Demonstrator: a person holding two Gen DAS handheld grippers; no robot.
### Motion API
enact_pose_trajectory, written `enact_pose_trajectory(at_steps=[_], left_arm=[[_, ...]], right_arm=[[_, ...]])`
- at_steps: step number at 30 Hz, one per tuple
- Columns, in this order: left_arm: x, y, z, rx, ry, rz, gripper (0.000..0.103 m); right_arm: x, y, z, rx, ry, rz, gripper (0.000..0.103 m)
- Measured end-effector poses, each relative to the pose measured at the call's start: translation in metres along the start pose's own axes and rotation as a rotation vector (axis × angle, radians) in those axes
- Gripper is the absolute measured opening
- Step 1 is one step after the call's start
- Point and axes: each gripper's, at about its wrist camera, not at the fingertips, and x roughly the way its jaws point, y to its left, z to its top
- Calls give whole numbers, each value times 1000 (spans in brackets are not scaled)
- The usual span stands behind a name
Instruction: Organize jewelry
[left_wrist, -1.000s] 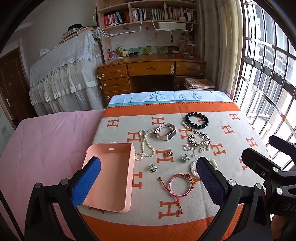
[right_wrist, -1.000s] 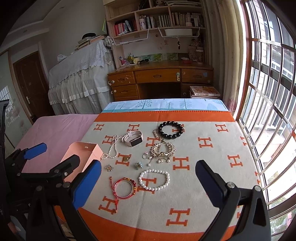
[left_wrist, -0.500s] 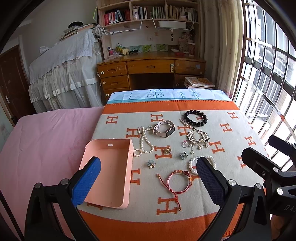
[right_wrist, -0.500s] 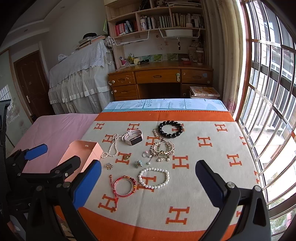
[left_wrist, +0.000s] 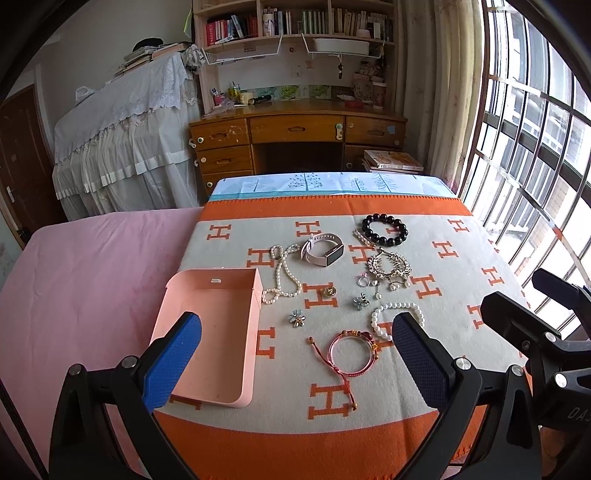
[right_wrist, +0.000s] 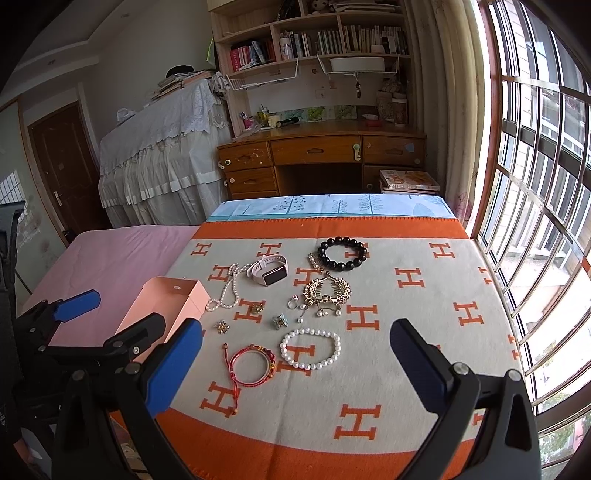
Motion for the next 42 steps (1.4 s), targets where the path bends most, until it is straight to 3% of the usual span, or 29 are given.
enact_pose_trajectory(at_steps=[18, 22, 25, 28, 32, 37, 42], left_arm=[[-12, -7, -19, 9, 17, -4, 102], [-10, -8, -8, 32, 22, 35, 102], [-7, -11, 5, 81, 34, 49, 102], [-1, -17, 22, 155, 74, -11, 102], [10, -21, 57, 203, 102, -32, 102], [44, -17, 111, 175, 175, -36, 102], [104, -18, 146, 146, 254, -48, 102]], right_arm=[[-9, 3, -6, -4, 2, 0, 102], [-14, -4, -6, 1, 17, 3, 102], [-9, -13, 4, 10, 51, 9, 102], [-1, -21, 20, 11, 96, 31, 102], [5, -30, 52, -13, 113, 28, 93], [26, -44, 96, -24, 126, 8, 88], [77, -64, 127, 10, 203, 6, 75]])
